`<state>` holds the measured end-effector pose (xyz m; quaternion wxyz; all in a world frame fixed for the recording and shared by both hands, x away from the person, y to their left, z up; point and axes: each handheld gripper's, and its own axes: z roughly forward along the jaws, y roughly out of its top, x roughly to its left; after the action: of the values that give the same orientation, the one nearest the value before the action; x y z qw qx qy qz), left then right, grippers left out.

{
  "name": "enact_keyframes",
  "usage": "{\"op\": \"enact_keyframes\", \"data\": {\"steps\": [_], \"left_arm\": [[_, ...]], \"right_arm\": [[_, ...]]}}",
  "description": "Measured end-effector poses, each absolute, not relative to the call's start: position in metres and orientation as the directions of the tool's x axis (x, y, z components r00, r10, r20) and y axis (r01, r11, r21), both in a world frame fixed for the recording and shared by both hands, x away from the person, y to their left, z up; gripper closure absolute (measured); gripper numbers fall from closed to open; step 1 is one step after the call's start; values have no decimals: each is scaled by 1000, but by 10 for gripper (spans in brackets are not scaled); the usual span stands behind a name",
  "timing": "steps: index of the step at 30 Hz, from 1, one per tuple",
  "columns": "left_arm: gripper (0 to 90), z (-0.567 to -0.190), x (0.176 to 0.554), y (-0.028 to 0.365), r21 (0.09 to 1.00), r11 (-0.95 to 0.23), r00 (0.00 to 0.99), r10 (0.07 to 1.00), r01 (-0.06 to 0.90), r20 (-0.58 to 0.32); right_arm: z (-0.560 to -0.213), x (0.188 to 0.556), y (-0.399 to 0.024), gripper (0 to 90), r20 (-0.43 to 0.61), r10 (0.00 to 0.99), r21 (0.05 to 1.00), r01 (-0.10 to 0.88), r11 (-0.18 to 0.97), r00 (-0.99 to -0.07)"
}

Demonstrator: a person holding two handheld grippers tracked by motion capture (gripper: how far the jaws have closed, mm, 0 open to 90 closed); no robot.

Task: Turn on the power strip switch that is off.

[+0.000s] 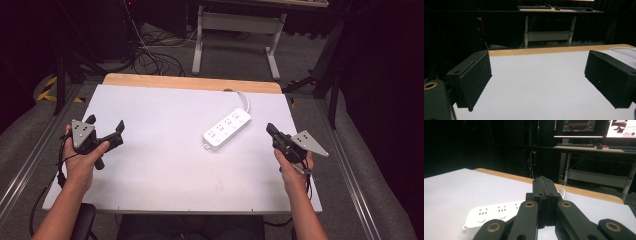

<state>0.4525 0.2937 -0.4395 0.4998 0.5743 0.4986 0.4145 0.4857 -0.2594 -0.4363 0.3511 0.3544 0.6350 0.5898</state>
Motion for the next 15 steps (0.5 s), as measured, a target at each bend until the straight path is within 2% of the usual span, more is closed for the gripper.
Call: {"op": "enact_keyframes", "data": {"steps": [4, 15], "left_arm": [[78, -439, 452, 294, 987, -2, 156, 988, 161, -24], [78, -440, 453, 296, 987, -5, 152, 988, 162, -20]], "right_arm": [[-433, 494, -259, 900, 3, 857, 999, 40, 21, -515], [-433, 512, -236, 900, -20, 829, 997, 54, 61, -560]]}}
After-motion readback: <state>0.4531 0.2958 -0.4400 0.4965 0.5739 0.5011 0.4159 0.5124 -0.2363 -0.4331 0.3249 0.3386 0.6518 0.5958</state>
